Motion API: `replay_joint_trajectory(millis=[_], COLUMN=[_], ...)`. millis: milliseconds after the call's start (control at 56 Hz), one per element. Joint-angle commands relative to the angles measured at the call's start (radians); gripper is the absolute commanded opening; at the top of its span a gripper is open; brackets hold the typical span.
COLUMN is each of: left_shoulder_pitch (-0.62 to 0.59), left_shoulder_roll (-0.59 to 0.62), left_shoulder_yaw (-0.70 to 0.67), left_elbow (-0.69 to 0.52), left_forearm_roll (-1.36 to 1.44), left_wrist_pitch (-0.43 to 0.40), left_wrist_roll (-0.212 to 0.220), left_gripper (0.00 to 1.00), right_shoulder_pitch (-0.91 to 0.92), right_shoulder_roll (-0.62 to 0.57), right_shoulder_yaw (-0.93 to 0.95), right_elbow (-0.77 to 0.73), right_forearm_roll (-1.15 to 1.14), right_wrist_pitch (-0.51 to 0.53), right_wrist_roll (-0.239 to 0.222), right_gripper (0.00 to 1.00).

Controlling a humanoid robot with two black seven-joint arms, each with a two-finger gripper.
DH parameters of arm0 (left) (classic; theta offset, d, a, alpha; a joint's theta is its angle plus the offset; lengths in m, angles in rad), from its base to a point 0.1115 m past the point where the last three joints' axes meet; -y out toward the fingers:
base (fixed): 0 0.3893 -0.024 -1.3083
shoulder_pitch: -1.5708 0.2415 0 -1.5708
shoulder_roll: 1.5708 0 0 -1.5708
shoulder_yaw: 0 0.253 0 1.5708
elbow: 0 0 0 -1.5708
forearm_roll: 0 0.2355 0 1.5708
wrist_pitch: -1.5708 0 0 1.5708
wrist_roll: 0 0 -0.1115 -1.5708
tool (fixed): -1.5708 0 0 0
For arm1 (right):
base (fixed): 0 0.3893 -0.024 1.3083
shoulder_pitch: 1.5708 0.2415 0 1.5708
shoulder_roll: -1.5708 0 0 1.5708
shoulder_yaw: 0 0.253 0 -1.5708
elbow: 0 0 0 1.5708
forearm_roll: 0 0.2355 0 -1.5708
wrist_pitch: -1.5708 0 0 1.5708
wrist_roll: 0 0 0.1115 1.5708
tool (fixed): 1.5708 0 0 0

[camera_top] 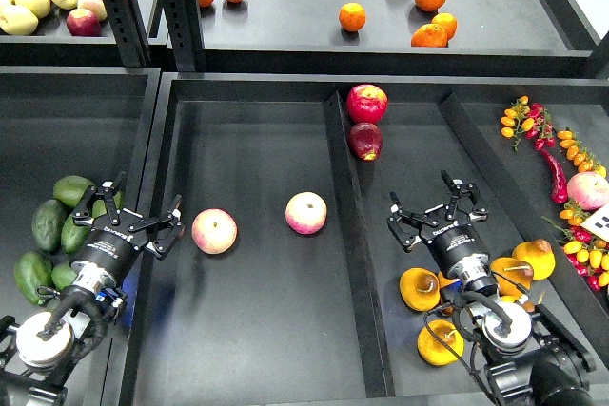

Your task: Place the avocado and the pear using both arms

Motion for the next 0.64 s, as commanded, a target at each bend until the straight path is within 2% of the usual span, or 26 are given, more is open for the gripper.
replay_joint_trajectory(millis=[0, 625], left_shoulder_pitch=[0.007, 0.044], left_shoulder_roll=[0.0, 0.0], left_shoulder_yaw=[0.0, 0.05], left_elbow=[-0.001, -0.001], left_forearm_roll=[-0.001, -0.003], left_wrist_pitch=[0.0, 0.0], left_wrist_roll=[0.0, -0.012], left_gripper=[1.0, 1.0], right_shoulder_pitch=[0.005, 0.015], right_shoulder_roll=[0.0, 0.0], right_shoulder_yaw=[-0.001, 0.026], right_elbow=[0.015, 0.024], right_forearm_roll=[0.0, 0.002], right_wrist_pitch=[0.0, 0.0], right_wrist_roll=[-0.001, 0.015], right_gripper=[0.99, 0.99])
